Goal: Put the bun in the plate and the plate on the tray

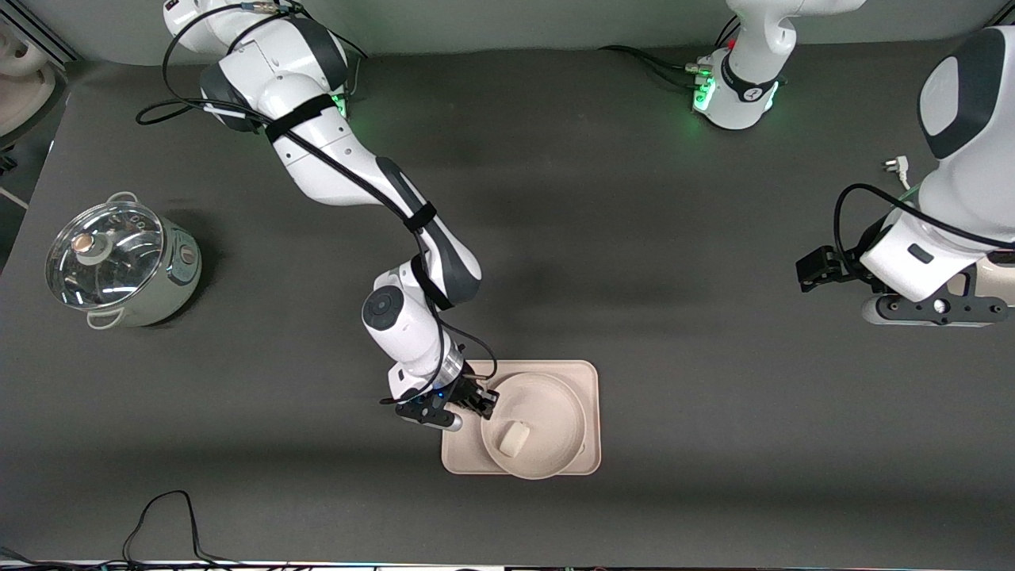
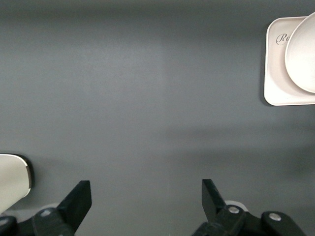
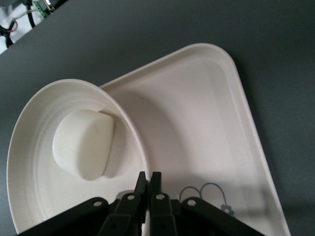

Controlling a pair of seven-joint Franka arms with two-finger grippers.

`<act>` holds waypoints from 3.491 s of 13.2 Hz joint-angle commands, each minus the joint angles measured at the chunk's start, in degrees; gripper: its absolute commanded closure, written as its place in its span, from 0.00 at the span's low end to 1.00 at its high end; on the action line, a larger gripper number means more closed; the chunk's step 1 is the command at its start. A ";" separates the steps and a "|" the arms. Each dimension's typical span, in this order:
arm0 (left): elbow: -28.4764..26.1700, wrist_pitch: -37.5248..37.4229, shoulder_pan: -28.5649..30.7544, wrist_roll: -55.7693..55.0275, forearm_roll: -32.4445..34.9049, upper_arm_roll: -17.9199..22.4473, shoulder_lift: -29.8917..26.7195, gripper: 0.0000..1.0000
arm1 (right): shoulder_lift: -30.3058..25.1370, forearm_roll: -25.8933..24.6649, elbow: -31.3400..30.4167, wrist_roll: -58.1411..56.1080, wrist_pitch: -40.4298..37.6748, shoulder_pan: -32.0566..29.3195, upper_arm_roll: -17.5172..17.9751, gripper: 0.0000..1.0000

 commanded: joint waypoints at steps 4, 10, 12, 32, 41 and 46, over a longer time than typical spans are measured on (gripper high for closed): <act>-0.04 -2.75 0.06 0.28 -0.37 0.67 -2.15 0.00 | 0.28 1.85 1.67 -0.69 0.83 0.35 0.00 0.00; 2.07 -4.07 0.68 0.46 -0.46 2.16 -2.24 0.00 | -11.04 1.76 0.26 -0.52 -19.61 -0.27 -1.67 0.00; 2.07 -5.83 0.59 0.37 -0.46 2.16 -3.12 0.00 | -16.23 0.89 0.26 -0.61 -29.19 -0.70 -2.46 0.00; 4.71 -8.03 0.59 0.54 -0.46 2.16 -3.56 0.00 | -58.61 -19.77 -20.31 -36.29 -67.30 -25.67 -3.70 0.00; 5.15 -8.21 0.59 0.55 -0.46 2.16 -3.56 0.00 | -58.70 -19.86 -20.57 -36.38 -67.03 -30.15 -2.73 0.00; 5.15 -8.21 0.59 0.55 -0.46 2.08 -3.56 0.00 | -58.79 -19.86 -20.48 -36.20 -67.21 -33.32 1.05 0.00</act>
